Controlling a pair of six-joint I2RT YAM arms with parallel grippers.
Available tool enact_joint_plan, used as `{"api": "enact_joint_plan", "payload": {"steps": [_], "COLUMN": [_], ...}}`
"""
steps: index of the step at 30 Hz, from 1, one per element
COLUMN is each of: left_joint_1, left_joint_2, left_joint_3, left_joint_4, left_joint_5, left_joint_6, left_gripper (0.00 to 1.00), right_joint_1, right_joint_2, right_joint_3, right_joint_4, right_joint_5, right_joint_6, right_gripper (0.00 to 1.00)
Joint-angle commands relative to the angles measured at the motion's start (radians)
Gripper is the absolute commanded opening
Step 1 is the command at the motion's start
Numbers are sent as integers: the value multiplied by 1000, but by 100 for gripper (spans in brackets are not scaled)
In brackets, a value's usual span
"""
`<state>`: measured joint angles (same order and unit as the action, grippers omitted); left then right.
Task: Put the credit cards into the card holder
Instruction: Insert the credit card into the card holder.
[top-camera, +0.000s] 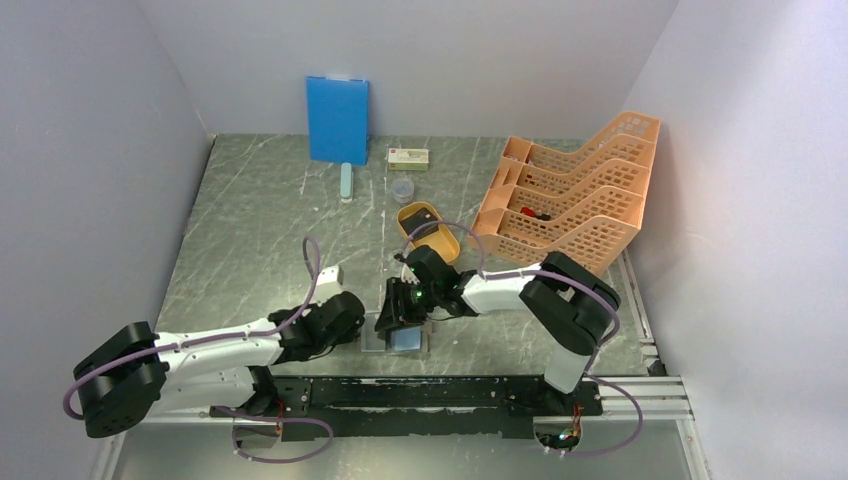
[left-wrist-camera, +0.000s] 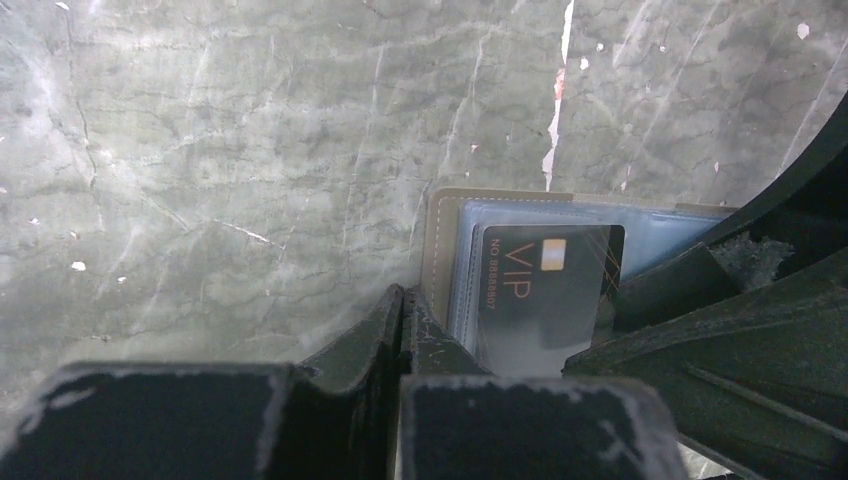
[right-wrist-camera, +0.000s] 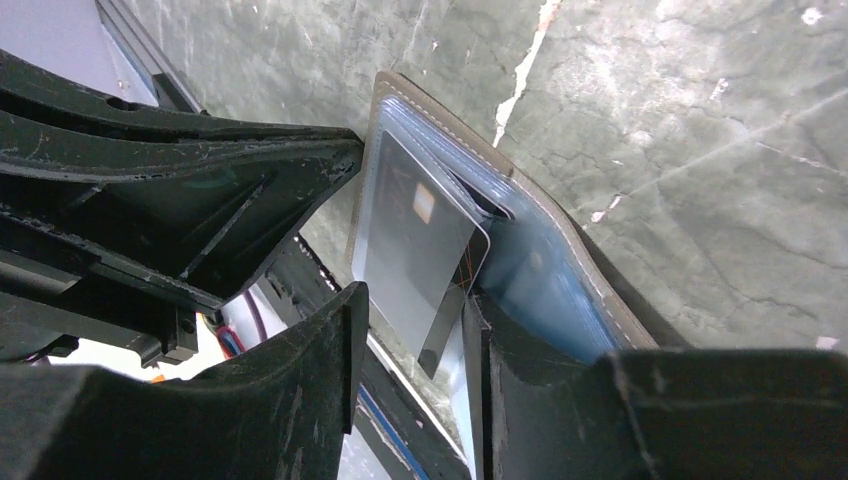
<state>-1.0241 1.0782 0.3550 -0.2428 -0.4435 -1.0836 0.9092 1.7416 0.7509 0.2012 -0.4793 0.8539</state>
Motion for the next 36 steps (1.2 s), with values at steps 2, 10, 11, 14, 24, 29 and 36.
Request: {"api": "enact_joint_plan", "payload": {"steps": [2,10,11,14,24,29,36], "left_joint_1": [-1,-1,-1,-1,-1,-1,-2], "left_joint_2": [6,-66,-79,-113,-196,-253,-145], "left_joint_3": [-40,-57,-57,-58,-6,47,120], "left_joint_4": [-34,-72,-83,-108,-209,-203,26], "left_joint_5": [74,48,43,29,-22,-18,194], "left_joint_6": [5,-26,-32,-40,-31,38,185], "left_gripper": [5,5,5,5,5,7,15], "right_joint_1": [33,43,43,43,35,-23,-64], "right_joint_2": [26,-29,-46,-106,-340,-411,-373], "right_joint_3": [49,72,77,96,122,13,-82], "right_joint_4": [0,-88,-117,-210,-570,-573,-447], "right_joint_5": [2,12,26,77,431,513,459], "right_joint_6": [-4,-64,-78,-127,-266,-264,-226], "right_gripper": [43,55,56,60,64,55,58]}}
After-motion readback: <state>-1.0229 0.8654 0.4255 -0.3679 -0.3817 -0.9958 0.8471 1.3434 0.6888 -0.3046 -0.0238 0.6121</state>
